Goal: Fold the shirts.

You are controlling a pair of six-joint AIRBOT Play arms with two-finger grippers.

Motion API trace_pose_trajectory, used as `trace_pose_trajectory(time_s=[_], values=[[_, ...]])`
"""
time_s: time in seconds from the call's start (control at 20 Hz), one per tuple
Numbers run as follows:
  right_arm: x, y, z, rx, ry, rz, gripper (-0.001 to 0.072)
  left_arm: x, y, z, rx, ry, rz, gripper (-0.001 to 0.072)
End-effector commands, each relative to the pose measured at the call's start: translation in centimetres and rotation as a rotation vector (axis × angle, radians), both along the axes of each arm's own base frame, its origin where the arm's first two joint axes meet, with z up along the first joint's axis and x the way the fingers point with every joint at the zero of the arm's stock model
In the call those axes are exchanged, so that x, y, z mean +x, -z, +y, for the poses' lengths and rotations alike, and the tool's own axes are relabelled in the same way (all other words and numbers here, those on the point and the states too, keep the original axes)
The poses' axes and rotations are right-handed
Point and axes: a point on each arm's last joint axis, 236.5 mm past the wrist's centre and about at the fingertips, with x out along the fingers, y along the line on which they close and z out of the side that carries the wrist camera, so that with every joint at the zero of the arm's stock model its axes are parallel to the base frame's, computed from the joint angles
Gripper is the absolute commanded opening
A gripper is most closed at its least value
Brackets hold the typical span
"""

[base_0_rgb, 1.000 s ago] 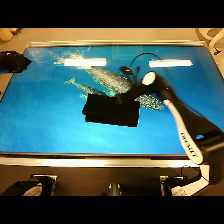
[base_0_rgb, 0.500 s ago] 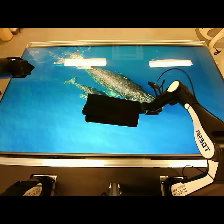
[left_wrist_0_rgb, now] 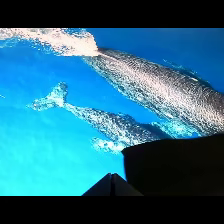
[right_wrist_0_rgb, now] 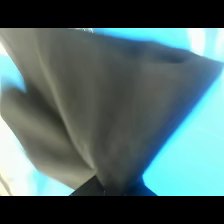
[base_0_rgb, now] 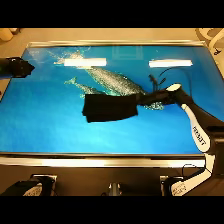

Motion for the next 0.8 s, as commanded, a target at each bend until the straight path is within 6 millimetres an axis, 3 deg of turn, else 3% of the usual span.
trace_pose_trajectory(time_s=[0.0, 0.15, 0.3, 0.45, 0.55, 0.75], values=[[4.4, -5.9, -5.9, 0.055, 0.09, -0.17, 0.0017, 0.0, 0.1, 0.0, -0.003, -0.004, 0.004, 0.0025], [6.0, -9.4, -16.1, 0.019, 0.251, -0.25, 0.0017, 0.0, 0.2, 0.0, -0.003, -0.004, 0.006, 0.0025], [3.4, -10.6, -26.9, -0.071, 0.403, -0.255, 0.0018, -0.3, 0.6, 0.0, 0.001, 0.002, 0.029, 0.0025], [-1.6, -10.9, -36.4, -0.164, 0.537, -0.22, 0.0018, -0.4, 0.7, 0.0, 0.001, 0.003, 0.032, 0.0025], [-5.4, -10.4, -41.2, -0.205, 0.62, -0.167, 0.0018, -0.4, 0.6, 0.0, 0.001, 0.002, 0.031, 0.0025], [-14.9, -6.0, -46.3, -0.343, 0.637, 0.089, 0.0018, -0.4, 0.6, 0.0, 0.001, 0.002, 0.032, 0.0025]])
